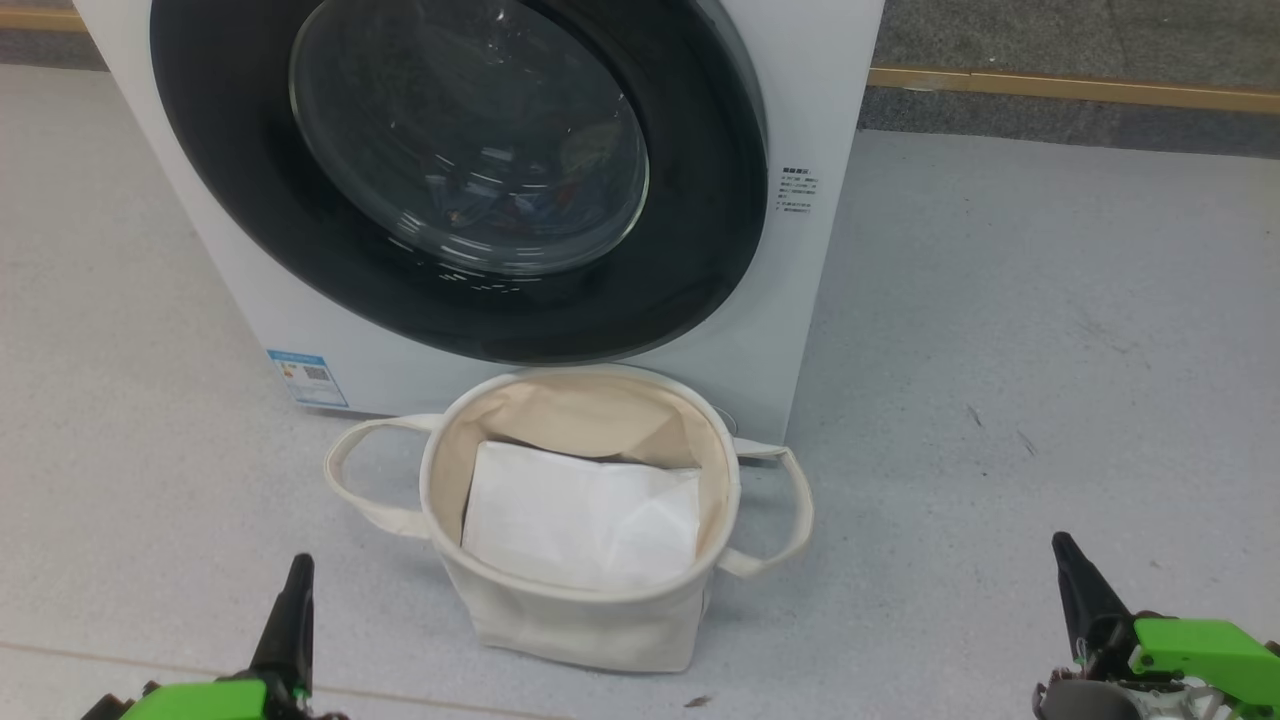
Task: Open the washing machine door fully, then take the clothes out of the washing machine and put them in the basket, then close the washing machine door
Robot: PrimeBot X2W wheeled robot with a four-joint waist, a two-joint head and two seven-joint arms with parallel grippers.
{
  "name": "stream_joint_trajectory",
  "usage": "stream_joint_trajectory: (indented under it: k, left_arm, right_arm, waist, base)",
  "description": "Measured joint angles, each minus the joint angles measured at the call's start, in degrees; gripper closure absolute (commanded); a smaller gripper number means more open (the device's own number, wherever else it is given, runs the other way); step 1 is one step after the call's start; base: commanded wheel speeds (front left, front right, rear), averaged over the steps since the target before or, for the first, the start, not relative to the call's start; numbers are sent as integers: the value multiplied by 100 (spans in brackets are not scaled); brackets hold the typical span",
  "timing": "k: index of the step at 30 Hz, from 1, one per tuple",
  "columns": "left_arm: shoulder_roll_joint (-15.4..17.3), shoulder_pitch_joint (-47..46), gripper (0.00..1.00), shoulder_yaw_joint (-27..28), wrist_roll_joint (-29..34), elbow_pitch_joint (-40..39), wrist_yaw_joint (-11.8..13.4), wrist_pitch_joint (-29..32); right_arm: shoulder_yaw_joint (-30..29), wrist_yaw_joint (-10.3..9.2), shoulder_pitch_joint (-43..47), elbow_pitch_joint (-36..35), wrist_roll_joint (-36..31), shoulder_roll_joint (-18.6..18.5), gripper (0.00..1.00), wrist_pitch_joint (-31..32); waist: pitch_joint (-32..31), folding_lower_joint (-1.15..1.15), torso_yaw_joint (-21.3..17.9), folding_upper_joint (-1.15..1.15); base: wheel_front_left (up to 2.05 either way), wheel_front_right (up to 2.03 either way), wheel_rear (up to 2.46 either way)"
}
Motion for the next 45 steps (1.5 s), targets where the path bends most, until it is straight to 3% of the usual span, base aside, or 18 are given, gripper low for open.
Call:
stream_joint_trajectory:
  k: [45]
  left_arm:
    - [0, 0, 100, 0, 0, 0, 0, 0]
  right_arm:
    - [0, 0, 0, 0, 0, 0, 100, 0]
  waist:
    - [0, 0, 0, 0]
  base:
    - [0, 0, 0]
